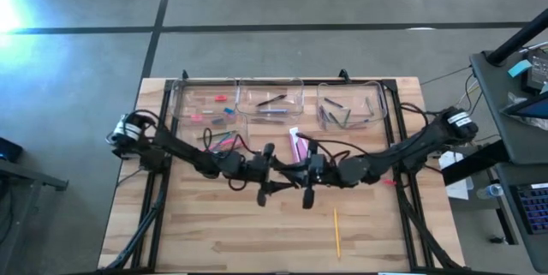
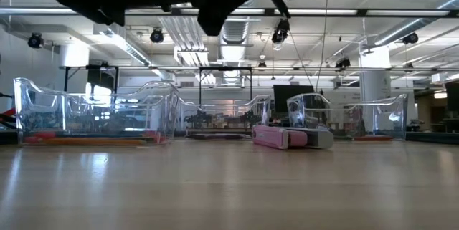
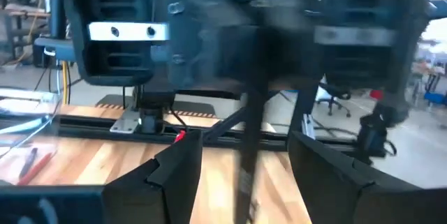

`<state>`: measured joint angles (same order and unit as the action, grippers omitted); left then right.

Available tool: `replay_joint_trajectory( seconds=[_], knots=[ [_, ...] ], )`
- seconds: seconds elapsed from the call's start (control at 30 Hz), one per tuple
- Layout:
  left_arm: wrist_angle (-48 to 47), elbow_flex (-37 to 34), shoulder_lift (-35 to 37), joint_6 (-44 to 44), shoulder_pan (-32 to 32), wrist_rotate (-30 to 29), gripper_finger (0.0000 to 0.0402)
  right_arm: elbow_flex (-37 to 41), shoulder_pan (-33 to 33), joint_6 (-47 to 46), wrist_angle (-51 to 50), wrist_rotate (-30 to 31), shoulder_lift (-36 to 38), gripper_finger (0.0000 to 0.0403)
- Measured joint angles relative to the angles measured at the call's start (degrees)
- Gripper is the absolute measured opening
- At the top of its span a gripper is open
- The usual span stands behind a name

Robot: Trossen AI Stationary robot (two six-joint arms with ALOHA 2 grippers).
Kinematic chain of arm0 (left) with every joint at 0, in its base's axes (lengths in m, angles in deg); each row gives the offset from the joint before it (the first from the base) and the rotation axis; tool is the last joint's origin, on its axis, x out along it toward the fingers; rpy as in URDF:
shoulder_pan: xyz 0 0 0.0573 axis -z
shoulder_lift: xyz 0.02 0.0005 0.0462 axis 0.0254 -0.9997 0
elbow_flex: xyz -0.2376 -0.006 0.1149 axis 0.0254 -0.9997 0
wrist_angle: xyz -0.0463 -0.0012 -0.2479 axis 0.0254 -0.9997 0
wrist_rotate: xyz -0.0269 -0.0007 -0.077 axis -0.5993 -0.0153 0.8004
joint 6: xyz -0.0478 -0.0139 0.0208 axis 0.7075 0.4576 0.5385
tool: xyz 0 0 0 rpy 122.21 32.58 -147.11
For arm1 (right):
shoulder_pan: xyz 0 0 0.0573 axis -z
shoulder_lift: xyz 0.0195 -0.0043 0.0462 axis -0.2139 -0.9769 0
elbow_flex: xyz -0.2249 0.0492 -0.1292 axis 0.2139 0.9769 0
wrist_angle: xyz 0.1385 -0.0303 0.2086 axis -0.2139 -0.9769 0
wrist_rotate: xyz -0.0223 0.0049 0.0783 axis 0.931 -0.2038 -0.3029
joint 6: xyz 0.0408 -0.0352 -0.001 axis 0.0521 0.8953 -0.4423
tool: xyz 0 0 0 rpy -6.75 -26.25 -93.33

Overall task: Sort crayons/erasers/pens/pencils in bins
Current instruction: Put the black pen into the top middle transparent bin

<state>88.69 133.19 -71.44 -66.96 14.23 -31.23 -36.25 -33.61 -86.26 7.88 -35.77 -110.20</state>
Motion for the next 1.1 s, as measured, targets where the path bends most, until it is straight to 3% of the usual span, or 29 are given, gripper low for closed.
replay_joint_trajectory(
  seconds=[0.23,0.33,0.5,0.67,0.9,1.1],
  knots=[
    [0.0,0.29,-1.19,2.56,-0.53,-0.18,0.0182,-5.93,-0.09,2.19,-6.22,-0.22,-1.82,0.0021],
    [-0.61,0.0,-0.9,2.21,-0.54,0.24,0.0136,-7.47,-0.07,2.44,-9.22,-0.01,-1.8,0.0021],
    [-1.28,0.02,-0.45,-0.59,-0.46,1.82,0.0023,-8.9,-0.04,2.26,-11.93,0.41,-1.8,0.0029],
    [-3.61,0.06,0.37,-0.76,-0.49,2.0,0.0022,-11.26,-0.13,1.7,-19.15,0.2,-1.54,0.0069],
    [-13.45,0.2,6.73,-3.68,-1.33,1.51,0.002,-23.3,-2.4,-2.34,-44.86,0.82,-1.35,0.0151],
    [-28.77,0.29,15.94,-8.35,-4.89,-0.18,0.002,-32.69,-5.83,-8.05,-62.18,8.84,-1.29,0.0167]
  ],
)
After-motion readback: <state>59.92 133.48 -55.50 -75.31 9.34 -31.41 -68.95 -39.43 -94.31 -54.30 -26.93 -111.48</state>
